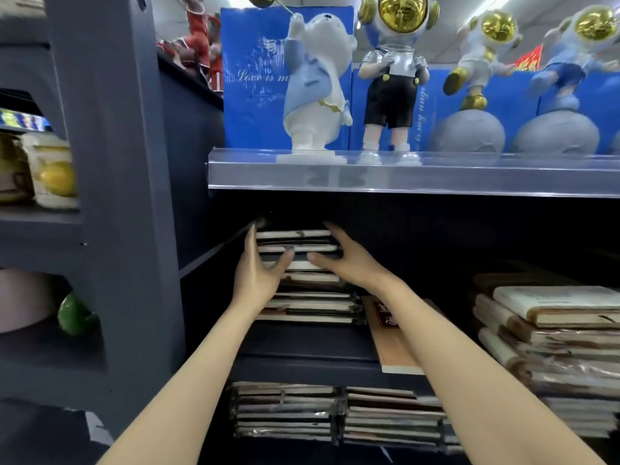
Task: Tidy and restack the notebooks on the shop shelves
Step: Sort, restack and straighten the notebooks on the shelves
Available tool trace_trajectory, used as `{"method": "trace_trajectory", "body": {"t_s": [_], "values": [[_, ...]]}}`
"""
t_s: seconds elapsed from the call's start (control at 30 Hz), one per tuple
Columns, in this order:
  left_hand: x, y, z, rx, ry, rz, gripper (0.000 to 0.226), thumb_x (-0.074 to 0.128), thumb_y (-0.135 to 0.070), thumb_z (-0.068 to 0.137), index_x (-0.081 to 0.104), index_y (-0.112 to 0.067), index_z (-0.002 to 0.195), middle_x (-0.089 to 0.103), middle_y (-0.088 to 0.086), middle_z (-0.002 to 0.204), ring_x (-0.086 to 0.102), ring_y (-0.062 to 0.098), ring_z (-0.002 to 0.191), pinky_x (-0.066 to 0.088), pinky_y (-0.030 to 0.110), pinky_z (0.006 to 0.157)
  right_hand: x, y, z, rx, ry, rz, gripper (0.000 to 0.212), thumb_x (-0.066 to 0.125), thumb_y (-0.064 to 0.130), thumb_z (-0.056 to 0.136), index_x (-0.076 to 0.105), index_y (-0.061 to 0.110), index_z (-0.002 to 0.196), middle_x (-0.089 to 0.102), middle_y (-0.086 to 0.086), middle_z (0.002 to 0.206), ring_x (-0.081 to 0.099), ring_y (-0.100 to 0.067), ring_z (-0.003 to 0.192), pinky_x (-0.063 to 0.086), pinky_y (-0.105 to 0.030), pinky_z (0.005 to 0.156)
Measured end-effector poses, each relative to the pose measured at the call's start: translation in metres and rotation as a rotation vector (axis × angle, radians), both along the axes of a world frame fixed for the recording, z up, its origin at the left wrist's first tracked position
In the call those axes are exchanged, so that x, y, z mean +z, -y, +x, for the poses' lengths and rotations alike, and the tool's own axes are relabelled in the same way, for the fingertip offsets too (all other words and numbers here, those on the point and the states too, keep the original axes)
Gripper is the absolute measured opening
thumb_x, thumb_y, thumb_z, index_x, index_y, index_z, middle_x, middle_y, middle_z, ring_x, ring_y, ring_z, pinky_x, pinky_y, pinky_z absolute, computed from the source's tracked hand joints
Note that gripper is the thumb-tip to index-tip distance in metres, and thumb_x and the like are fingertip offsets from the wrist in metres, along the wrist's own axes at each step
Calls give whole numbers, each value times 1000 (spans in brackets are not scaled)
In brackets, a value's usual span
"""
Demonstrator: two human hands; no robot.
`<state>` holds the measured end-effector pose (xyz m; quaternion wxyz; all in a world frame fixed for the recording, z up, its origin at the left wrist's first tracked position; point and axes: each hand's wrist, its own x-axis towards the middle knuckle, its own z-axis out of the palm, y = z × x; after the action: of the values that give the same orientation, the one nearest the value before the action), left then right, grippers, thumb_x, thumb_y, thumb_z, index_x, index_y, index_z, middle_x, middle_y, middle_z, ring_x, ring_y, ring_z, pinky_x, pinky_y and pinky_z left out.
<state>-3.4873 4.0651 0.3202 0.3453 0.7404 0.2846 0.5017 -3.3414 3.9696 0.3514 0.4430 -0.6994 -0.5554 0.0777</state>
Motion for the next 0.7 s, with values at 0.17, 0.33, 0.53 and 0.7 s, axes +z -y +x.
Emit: {"method": "trace_trajectory", "body": {"t_s": [0.17, 0.33, 0.53, 0.7], "values": [[-1, 8, -1, 57, 112, 29, 68, 67, -18, 87, 31, -14, 144, 51, -3, 128, 47, 9, 119, 31, 9, 86, -10, 4, -7, -86, 179, 1, 89, 76, 33, 79, 22, 31, 149, 53, 0, 136, 52, -19, 122, 41, -22, 97], [4, 39, -14, 51, 153, 3, 61, 70, -23, 85, 40, -18, 138, 49, -25, 98, 48, -12, 82, 33, -6, 62, -15, 30, -13, -115, 253, 100, 81, 74, 27, 82, 28, 30, 148, 57, 0, 133, 54, -18, 120, 37, -19, 98], [9, 49, -37, 41, 155, -290, 62, 53, -60, 85, 48, -13, 126, 58, -2, 109, 57, 13, 99, 48, 31, 89, -34, 76, -27, -88, 254, 217, 75, 73, 18, 82, 35, 27, 145, 54, 17, 112, 51, 3, 102, 31, 8, 82], [22, 57, -43, -417, 140, -804, 41, 54, -49, 90, 67, -13, 103, 74, 8, 85, 72, 24, 75, 55, 36, 68, -65, 100, -42, -116, 255, 244, 74, 73, 17, 83, 35, 32, 144, 50, 23, 121, 48, 9, 110, 35, -3, 97]]}}
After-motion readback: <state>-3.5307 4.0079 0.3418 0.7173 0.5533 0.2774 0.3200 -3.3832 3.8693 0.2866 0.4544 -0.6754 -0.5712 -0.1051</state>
